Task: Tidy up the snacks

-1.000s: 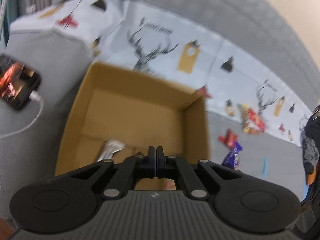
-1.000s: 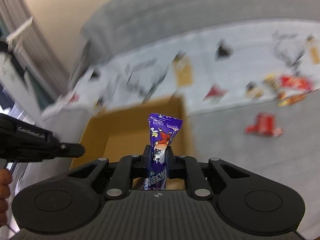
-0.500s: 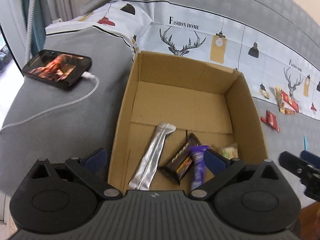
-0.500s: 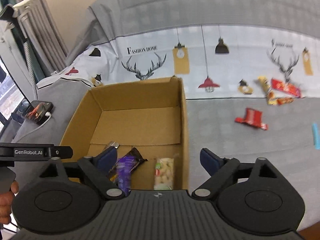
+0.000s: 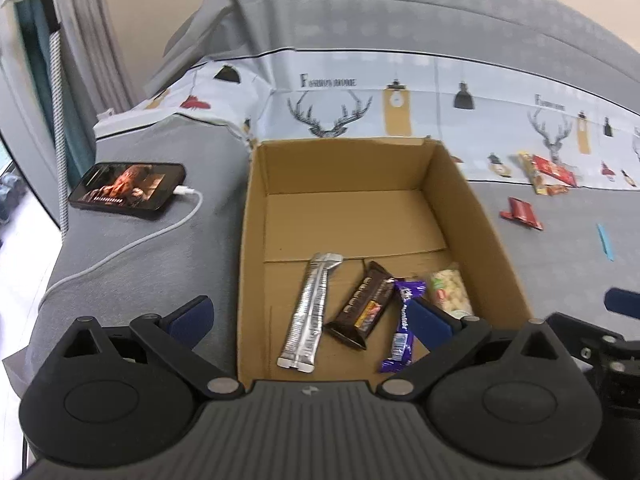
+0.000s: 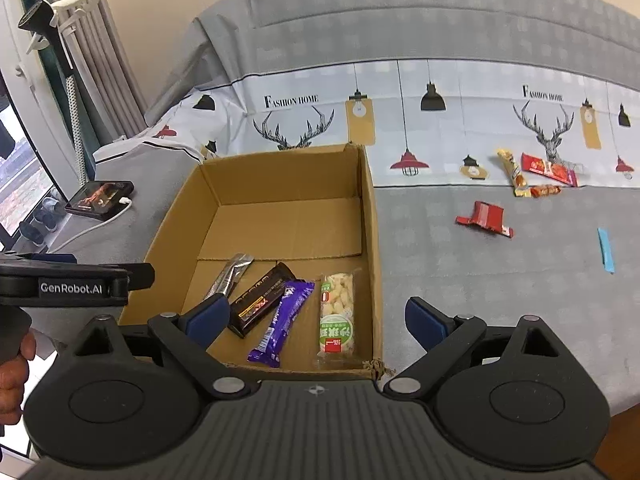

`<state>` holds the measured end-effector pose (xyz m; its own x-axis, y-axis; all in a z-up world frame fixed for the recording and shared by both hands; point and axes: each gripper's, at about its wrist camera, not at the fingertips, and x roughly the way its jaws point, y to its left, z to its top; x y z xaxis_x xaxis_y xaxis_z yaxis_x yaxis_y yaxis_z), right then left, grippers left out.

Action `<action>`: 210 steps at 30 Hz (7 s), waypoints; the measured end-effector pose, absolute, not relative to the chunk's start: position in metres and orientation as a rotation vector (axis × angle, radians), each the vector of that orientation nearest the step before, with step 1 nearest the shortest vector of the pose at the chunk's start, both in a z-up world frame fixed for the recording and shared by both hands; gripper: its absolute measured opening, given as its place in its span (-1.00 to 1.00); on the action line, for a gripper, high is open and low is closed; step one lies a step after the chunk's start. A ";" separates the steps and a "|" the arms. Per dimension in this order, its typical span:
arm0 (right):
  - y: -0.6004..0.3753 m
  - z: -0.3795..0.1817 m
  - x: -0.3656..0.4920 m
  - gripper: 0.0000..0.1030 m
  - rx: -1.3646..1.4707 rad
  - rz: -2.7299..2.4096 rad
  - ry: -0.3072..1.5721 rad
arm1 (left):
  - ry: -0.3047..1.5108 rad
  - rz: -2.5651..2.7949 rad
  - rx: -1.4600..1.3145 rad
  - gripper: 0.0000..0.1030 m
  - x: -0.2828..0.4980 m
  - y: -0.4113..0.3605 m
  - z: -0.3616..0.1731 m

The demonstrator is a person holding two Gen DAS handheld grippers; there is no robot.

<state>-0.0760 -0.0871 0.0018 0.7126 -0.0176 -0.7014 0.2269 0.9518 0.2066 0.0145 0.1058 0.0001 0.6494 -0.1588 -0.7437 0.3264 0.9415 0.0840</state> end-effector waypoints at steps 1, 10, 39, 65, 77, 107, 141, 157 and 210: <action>-0.085 0.003 -0.076 0.89 0.282 -0.139 0.766 | 0.818 -0.291 0.221 1.00 0.012 0.105 0.001; -0.073 0.007 -0.078 0.99 0.231 -0.147 0.753 | 0.819 -0.365 0.175 1.00 0.010 0.107 0.005; -0.063 -0.029 -0.046 0.99 0.156 -0.213 0.896 | 0.407 -0.701 0.456 1.00 0.055 0.079 0.007; -0.013 -0.047 0.000 0.99 0.018 -0.149 1.027 | 0.431 -0.491 0.612 1.00 0.207 0.126 -0.055; -0.014 -0.044 0.002 0.99 0.012 -0.150 1.020 | 0.424 -0.474 0.509 1.00 0.203 0.135 -0.037; -0.143 -0.007 -0.058 0.99 0.155 -0.395 0.836 | 0.480 -0.585 0.410 1.00 0.103 0.001 0.026; -0.581 -0.191 0.117 0.99 0.025 -0.387 0.834 | 1.107 -0.631 0.243 1.00 0.283 -0.438 -0.180; -0.609 -0.227 0.175 0.01 0.143 -0.305 0.786 | 1.078 -0.575 0.248 -0.43 0.301 -0.439 -0.201; -0.048 0.024 -0.102 -0.85 0.281 0.066 0.702 | 0.783 -0.446 0.026 -0.61 0.003 0.113 0.052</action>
<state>-0.1022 -0.0484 0.0240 0.7631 0.1543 -0.6277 0.0338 0.9602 0.2771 0.0027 0.1125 0.0516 0.6210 -0.3787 -0.6862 0.3975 0.9067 -0.1407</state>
